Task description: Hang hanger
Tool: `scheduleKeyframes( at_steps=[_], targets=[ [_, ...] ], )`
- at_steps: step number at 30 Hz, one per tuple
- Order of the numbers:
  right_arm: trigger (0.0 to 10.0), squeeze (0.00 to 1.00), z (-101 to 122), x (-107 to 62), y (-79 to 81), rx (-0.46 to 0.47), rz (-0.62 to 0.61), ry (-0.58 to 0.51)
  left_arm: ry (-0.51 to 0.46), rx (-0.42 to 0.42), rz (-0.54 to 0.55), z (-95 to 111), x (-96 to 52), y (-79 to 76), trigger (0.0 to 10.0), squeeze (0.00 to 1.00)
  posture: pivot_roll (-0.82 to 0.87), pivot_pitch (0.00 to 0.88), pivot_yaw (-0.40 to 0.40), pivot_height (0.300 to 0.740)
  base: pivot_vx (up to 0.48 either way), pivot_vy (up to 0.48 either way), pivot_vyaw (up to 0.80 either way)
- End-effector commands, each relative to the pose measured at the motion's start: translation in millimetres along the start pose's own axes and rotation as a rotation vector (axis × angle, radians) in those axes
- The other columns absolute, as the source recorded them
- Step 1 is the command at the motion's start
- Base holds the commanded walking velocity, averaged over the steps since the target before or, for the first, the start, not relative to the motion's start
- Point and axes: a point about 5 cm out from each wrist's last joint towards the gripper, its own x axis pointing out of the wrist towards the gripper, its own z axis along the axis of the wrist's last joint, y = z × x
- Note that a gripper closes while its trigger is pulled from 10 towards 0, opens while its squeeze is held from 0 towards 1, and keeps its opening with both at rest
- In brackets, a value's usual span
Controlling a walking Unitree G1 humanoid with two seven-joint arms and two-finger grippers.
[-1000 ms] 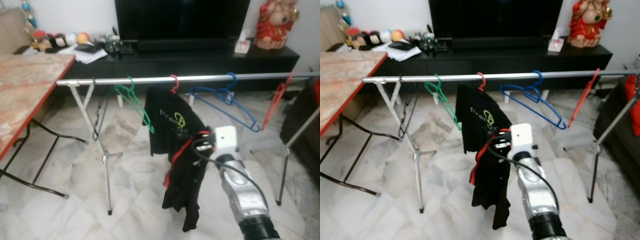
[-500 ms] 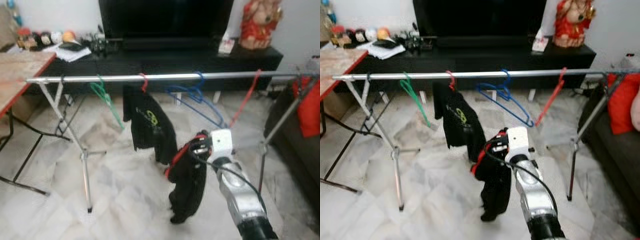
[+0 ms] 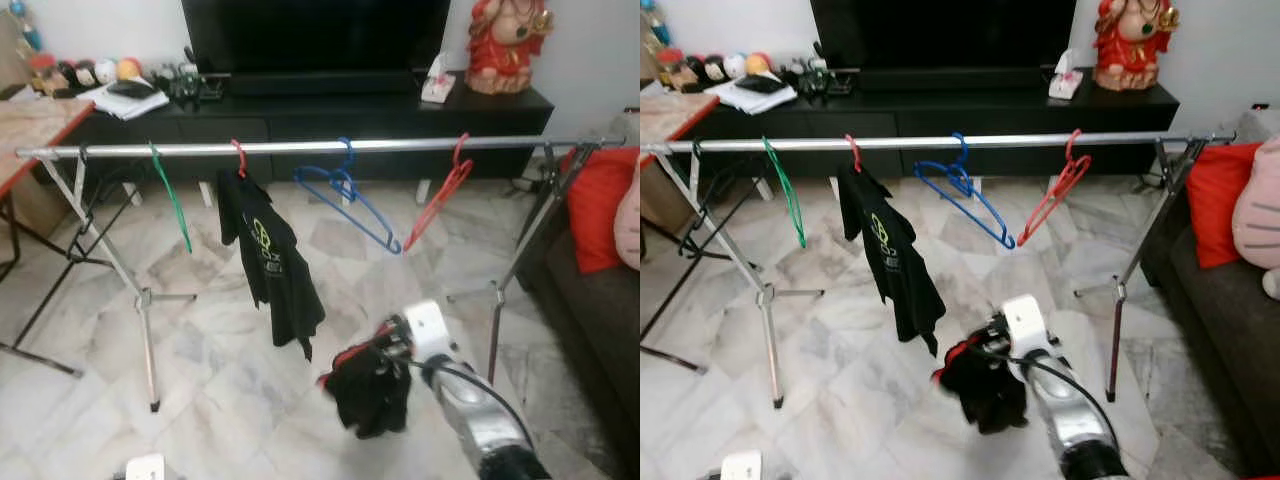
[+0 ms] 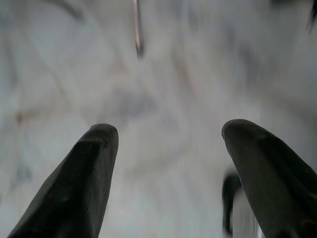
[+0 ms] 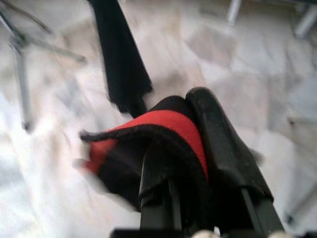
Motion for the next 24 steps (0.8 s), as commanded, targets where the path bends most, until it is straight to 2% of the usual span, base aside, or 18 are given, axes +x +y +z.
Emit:
scheduleKeyframes(
  at_steps=[1, 2, 3, 6, 7, 10, 11, 12, 14, 15, 17, 20, 24],
  targets=[
    [10.0, 0.0, -7.0, 2.3, 2.0, -0.012, 0.014, 0.042, -0.176, -0.016, 0.043, 29.0, 4.5, 7.2, 10.0, 0.0, -0.05, 0.0, 0.023, 0.74, 0.0, 0.0, 0.0],
    [10.0, 0.0, -10.6, 2.1, 1.6, -0.016, 0.015, 0.059, -0.211, -0.02, 0.046, 35.0, 4.8, 7.2, 10.0, 0.0, -0.05, 0.0, 0.023, 0.74, 0.0, 0.0, 0.0],
    [10.0, 0.0, -19.6, 1.2, 1.7, -0.012, 0.017, 0.1, -0.31, -0.028, 0.052, 52.1, 4.2, 7.1, 10.0, 0.0, -0.05, 0.0, 0.022, 0.74, 0.0, 0.0, 0.0],
    [10.0, 0.0, -26.7, 0.0, 1.4, -0.019, 0.014, 0.135, -0.392, -0.029, 0.057, 66.0, 1.7, 6.3, 10.0, 0.0, -0.04, 0.0, 0.019, 0.74, 0.0, 0.0, 0.0],
    [10.0, 0.0, -31.1, -0.9, 1.7, -0.015, 0.013, 0.155, -0.446, -0.026, 0.054, 74.8, -1.2, 5.0, 10.0, 0.0, -0.04, 0.0, 0.016, 0.74, 0.0, 0.0, 0.0],
    [10.0, 0.0, -33.1, -1.3, 2.2, -0.008, 0.014, 0.164, -0.47, -0.024, 0.052, 78.6, -2.9, 4.2, 10.0, 0.0, -0.04, 0.0, 0.016, 0.74, 0.0, 0.0, 0.0],
    [10.0, 0.0, -38.4, -2.6, 3.6, 0.006, 0.015, 0.19, -0.519, -0.025, 0.045, 87.4, -7.2, 2.3, 10.0, 0.0, -0.04, 0.0, 0.015, 0.74, 0.0, 0.0, 0.0],
    [10.0, 0.0, -51.5, -6.5, 7.1, 0.026, 0.012, 0.246, -0.613, -0.036, 0.042, 103.1, -20.5, -1.7, 10.0, 0.0, -0.04, 0.0, 0.019, 0.74, 0.0, 0.0, 0.0],
    [10.0, 0.0, -51.5, -6.5, 7.1, 0.026, 0.012, 0.246, -0.613, -0.036, 0.042, 103.1, -20.5, -1.7, 10.0, 0.0, -0.04, 0.0, 0.019, 0.74, 0.0, 0.0, 0.0],
    [10.0, 0.0, -60.9, -9.7, 9.4, 0.05, 0.005, 0.285, -0.649, -0.071, 0.069, 108.4, -30.8, -0.4, 10.0, 0.0, -0.03, 0.0, 0.021, 0.74, 0.0, 0.0, 0.0],
    [10.0, 0.0, -63.8, -10.8, 10.4, 0.061, 0.005, 0.297, -0.653, -0.088, 0.084, 108.7, -33.5, 1.0, 10.0, 0.0, -0.03, 0.0, 0.021, 0.74, 0.0, 0.0, 0.0],
    [10.0, 0.0, -72.8, -14.5, 14.7, 0.004, 0.028, 0.343, -0.659, -0.106, 0.096, 110.5, -39.9, 2.5, 10.0, 0.0, -0.03, 0.0, 0.016, 0.74, 0.0, 0.0, 0.0],
    [10.0, 0.0, -73.7, -15.1, 15.9, 0.006, 0.017, 0.323, -0.68, -0.12, 0.09, 120.1, -41.7, 2.0, 10.0, 0.0, -0.02, 0.0, 0.013, 0.74, 0.0, 0.0, 0.45]
  ],
)
